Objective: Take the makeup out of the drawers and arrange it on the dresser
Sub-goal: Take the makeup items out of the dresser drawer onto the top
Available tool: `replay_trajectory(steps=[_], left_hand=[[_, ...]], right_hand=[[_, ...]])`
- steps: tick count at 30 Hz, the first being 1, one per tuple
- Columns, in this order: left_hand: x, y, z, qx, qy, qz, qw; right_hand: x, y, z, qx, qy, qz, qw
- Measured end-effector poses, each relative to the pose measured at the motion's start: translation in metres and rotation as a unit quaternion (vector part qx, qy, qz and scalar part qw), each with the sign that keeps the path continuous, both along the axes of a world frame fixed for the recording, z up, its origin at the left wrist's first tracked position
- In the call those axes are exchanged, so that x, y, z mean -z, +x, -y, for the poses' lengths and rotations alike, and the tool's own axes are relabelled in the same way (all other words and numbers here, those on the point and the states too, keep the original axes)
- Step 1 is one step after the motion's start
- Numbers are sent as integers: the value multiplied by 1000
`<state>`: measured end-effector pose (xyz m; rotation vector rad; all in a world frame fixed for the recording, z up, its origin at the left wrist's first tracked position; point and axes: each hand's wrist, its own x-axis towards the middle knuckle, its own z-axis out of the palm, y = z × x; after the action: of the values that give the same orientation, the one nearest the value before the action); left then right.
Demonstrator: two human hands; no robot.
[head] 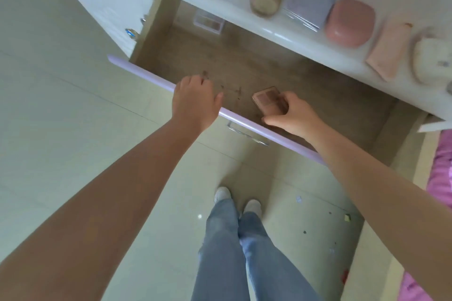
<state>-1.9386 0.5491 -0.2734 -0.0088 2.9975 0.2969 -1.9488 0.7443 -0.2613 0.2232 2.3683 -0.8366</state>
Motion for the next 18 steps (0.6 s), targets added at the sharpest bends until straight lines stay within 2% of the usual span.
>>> replay_trajectory(steps=[4,10,12,13,16,18], left_hand=[[-1,-35,12,-44,-32,87,995],[22,-107,21,-105,79,225,965],[31,-128,21,-168,149,207,952],[36,-136,22,-194,170,171,951],[53,-153,17,-245,201,47,947],[62,-159,11,-239,191,32,952]], right_hand=[[-2,-6,34,32,-14,-12,999],[-5,-8,66,56,75,-33,995],[-5,-8,74,94,94,-50,990],[-4,-7,78,112,103,-61,986],[4,-2,85,164,118,-95,975],[11,4,87,198,115,-109,967]])
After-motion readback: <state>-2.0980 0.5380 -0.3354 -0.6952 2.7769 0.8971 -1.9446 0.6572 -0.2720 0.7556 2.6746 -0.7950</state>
